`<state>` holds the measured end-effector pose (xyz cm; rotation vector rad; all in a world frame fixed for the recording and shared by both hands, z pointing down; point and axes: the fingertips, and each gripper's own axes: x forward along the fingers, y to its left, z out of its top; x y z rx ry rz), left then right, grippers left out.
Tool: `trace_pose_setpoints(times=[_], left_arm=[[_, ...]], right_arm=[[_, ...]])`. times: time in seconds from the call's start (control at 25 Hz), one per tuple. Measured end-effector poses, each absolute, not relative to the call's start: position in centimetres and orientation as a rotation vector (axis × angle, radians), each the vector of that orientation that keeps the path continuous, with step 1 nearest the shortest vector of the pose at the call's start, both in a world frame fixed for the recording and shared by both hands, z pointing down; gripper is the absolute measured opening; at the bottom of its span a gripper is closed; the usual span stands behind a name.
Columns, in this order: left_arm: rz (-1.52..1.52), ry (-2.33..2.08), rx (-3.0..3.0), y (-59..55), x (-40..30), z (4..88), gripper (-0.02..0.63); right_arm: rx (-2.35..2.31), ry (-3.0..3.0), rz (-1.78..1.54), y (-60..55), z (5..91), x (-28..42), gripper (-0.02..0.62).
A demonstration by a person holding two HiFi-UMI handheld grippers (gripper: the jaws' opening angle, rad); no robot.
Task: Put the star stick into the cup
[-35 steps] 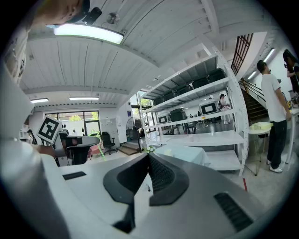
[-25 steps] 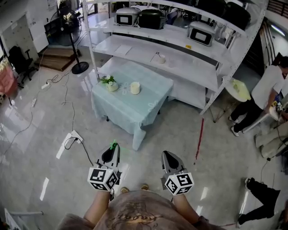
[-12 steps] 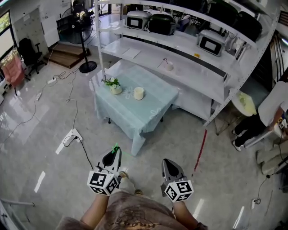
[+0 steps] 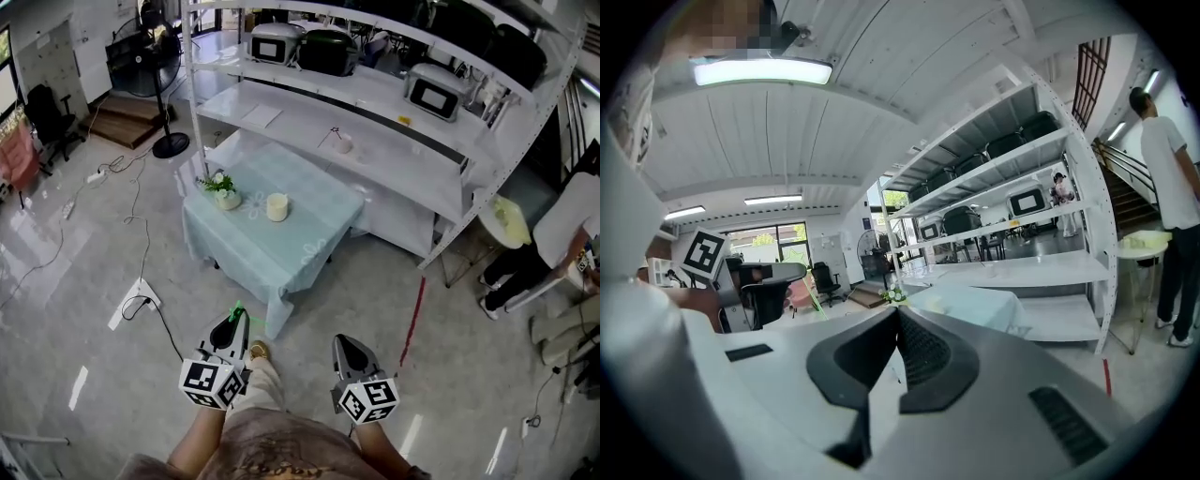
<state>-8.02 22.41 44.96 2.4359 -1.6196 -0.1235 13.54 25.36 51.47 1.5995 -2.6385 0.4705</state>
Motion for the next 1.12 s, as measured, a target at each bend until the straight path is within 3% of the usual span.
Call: trace_pose_setpoints(times=[1.12], left_arm=[[-0.104,-1.465,2.535,-8.1,-11.9,43.8,0.031]], right_arm=[[1.757,-2.534,0.482,-2.6,50.6,9.0,-0.002]])
